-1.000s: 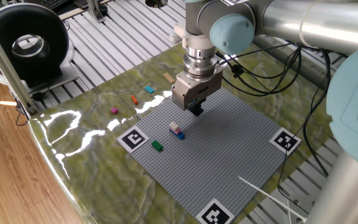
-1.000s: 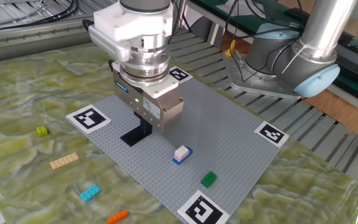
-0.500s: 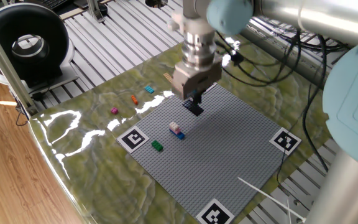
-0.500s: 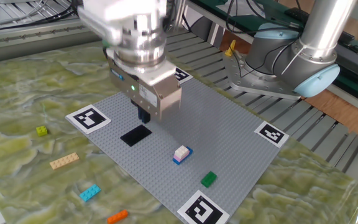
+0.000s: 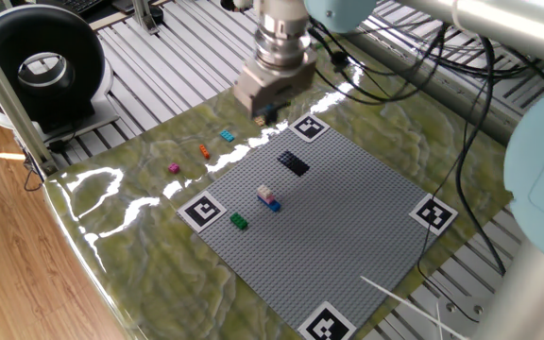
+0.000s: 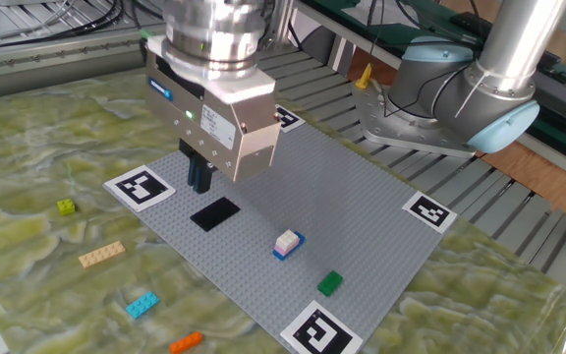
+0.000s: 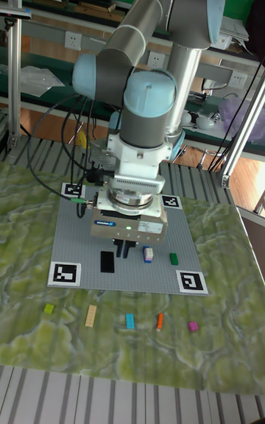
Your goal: Stack small Lego blocks randomly, one at a time
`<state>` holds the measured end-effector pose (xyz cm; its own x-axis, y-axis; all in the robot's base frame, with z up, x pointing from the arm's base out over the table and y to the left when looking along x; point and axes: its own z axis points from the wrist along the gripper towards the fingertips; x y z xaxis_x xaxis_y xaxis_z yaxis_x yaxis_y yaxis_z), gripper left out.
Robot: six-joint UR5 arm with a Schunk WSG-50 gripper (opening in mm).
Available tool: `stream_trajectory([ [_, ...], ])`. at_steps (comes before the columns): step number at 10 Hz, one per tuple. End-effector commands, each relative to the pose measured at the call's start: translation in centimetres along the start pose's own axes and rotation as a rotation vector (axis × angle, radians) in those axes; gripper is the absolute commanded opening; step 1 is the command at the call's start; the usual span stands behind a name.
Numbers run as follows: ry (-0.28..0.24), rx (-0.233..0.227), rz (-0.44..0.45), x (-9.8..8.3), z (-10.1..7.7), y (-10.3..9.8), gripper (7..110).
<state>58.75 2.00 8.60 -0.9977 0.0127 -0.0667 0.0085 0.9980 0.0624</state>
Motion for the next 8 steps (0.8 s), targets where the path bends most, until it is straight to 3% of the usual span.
stream_trajectory([
  [1,-0.006,0.024,-0.067,-1.3,-0.9,0.4,7],
  [3,0.046,0.067,-0.095,-0.7,0.1,-1.1,7],
  [6,0.037,0.051,-0.067,-1.3,0.0,-2.1,7],
  [8,0.032,0.022,-0.054,-2.0,0.7,-1.6,7],
])
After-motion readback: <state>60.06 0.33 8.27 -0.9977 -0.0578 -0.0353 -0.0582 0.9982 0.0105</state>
